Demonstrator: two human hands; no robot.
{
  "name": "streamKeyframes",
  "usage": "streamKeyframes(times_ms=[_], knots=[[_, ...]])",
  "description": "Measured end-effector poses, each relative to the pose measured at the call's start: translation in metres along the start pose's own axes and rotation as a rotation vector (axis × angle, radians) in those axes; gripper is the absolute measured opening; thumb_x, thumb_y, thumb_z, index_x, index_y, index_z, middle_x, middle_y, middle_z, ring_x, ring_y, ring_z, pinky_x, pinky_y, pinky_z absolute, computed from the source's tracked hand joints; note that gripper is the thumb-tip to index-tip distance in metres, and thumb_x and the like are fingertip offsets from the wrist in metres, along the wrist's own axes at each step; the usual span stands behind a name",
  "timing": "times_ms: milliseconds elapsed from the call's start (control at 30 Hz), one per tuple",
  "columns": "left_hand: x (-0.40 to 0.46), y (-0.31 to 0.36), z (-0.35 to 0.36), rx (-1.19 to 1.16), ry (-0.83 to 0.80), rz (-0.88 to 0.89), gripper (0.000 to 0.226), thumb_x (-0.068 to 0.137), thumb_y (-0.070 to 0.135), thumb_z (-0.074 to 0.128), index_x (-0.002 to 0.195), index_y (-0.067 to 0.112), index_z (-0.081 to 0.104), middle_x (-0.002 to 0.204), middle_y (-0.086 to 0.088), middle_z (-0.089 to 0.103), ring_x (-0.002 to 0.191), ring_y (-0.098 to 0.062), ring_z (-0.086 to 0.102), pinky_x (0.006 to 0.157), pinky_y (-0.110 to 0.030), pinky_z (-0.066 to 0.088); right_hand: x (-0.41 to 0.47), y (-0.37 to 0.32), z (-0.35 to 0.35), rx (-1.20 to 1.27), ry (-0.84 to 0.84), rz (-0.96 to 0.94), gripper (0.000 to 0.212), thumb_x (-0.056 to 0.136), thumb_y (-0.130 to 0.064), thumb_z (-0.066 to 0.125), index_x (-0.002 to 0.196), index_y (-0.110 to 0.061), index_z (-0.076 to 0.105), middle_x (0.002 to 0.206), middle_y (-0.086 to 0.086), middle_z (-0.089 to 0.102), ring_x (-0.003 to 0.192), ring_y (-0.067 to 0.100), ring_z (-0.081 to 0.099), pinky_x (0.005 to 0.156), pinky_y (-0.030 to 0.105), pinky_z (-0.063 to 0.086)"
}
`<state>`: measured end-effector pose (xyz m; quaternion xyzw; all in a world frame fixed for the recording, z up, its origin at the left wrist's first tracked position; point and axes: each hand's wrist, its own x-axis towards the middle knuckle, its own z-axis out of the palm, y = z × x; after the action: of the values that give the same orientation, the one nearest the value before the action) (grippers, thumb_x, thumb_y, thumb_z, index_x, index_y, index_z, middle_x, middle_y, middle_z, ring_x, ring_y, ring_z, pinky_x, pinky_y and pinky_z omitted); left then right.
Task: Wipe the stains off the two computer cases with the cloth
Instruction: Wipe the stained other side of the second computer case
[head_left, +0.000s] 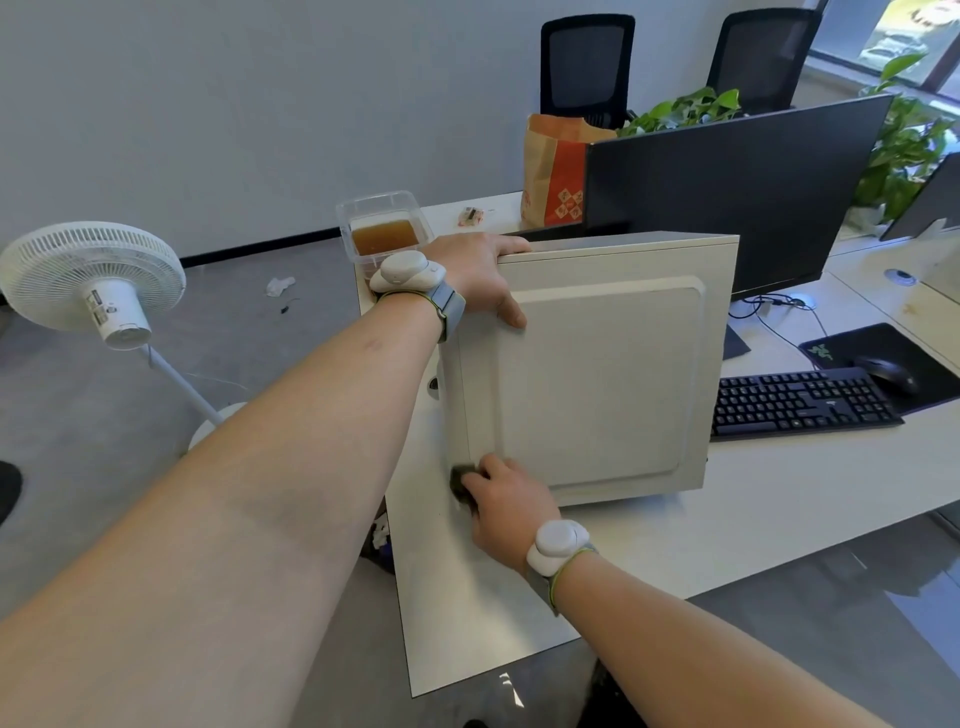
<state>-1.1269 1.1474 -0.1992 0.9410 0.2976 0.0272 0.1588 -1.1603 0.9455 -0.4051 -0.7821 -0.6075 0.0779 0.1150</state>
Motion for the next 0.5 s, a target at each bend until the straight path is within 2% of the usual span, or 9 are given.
streamKeyframes(times_ms=[67,100,167,233,300,333,400,433,500], knots=[[0.000,0.001,0.000,0.003,0.002,0.004,0.095,0.059,0.060,0.091,0.143,0.053,0.047,0.126,0.013,0.064,0.111,-0.021,0.060,0.088,-0.033,0.053,0.007,0.001,0.002,0.026,0.107,-0.012,0.032,0.076,-0.012,0.066,0.108,-0.017,0.065,0.106,0.006,0.056,0.085,0.029,0.054,0.049,0.035,0.049],[0.000,0.000,0.000,0.007,0.006,0.006,0.095,0.059,0.061,0.091,0.143,0.053,0.047,0.126,0.013,0.065,0.111,-0.021,0.060,0.088,-0.033,0.053,0.008,0.003,0.004,0.014,0.079,-0.012,0.036,0.078,-0.010,0.066,0.113,-0.017,0.064,0.110,0.007,0.056,0.088,0.030,0.053,0.050,0.036,0.050],[-0.001,0.001,0.001,0.010,0.010,0.009,0.095,0.059,0.061,0.091,0.144,0.053,0.047,0.127,0.013,0.065,0.111,-0.021,0.060,0.088,-0.033,0.053,0.003,0.008,0.013,-0.076,-0.140,-0.011,0.034,0.089,-0.012,0.063,0.123,-0.016,0.061,0.122,0.009,0.051,0.103,0.033,0.052,0.062,0.038,0.051],[-0.001,0.001,0.002,0.017,0.015,0.012,0.097,0.058,0.062,0.091,0.144,0.053,0.047,0.128,0.013,0.065,0.112,-0.021,0.060,0.089,-0.033,0.053,-0.009,0.012,0.021,-0.169,-0.446,0.020,0.026,0.099,-0.014,0.056,0.123,-0.008,0.064,0.130,0.012,0.049,0.116,0.037,0.049,0.077,0.042,0.050],[0.000,-0.001,0.002,0.015,0.019,0.006,0.099,0.057,0.063,0.091,0.145,0.054,0.046,0.129,0.013,0.065,0.114,-0.021,0.060,0.089,-0.033,0.052,-0.017,0.013,0.022,-0.156,-0.632,0.101,0.027,0.102,-0.017,0.052,0.118,-0.002,0.067,0.131,0.015,0.051,0.116,0.036,0.054,0.085,0.041,0.050],[0.000,0.000,0.002,0.016,0.019,0.003,0.100,0.056,0.063,0.091,0.145,0.054,0.045,0.130,0.013,0.065,0.114,-0.022,0.060,0.089,-0.033,0.052,-0.019,0.011,0.017,-0.122,-0.622,0.120,0.028,0.101,-0.020,0.051,0.115,-0.003,0.068,0.128,0.014,0.054,0.111,0.035,0.058,0.083,0.038,0.049],[0.001,0.000,0.002,0.016,0.018,0.001,0.099,0.056,0.063,0.091,0.144,0.055,0.045,0.128,0.014,0.065,0.114,-0.021,0.061,0.089,-0.032,0.052,-0.013,0.004,0.001,-0.070,-0.481,0.080,0.028,0.099,-0.023,0.051,0.114,-0.008,0.069,0.121,0.010,0.056,0.101,0.033,0.061,0.076,0.035,0.048],[0.001,0.000,0.002,0.010,0.017,0.002,0.099,0.056,0.063,0.091,0.144,0.055,0.046,0.128,0.014,0.065,0.114,-0.021,0.061,0.088,-0.032,0.051,-0.008,0.000,-0.005,-0.020,-0.352,0.061,0.028,0.098,-0.024,0.051,0.115,-0.011,0.068,0.117,0.008,0.056,0.099,0.033,0.061,0.074,0.035,0.049],[0.001,0.000,0.001,0.016,0.018,0.004,0.099,0.055,0.061,0.091,0.143,0.055,0.046,0.129,0.016,0.065,0.115,-0.020,0.060,0.088,-0.031,0.050,0.007,-0.005,-0.019,0.109,0.021,0.019,0.030,0.091,-0.021,0.054,0.118,-0.017,0.066,0.110,0.007,0.057,0.095,0.033,0.058,0.067,0.038,0.053]])
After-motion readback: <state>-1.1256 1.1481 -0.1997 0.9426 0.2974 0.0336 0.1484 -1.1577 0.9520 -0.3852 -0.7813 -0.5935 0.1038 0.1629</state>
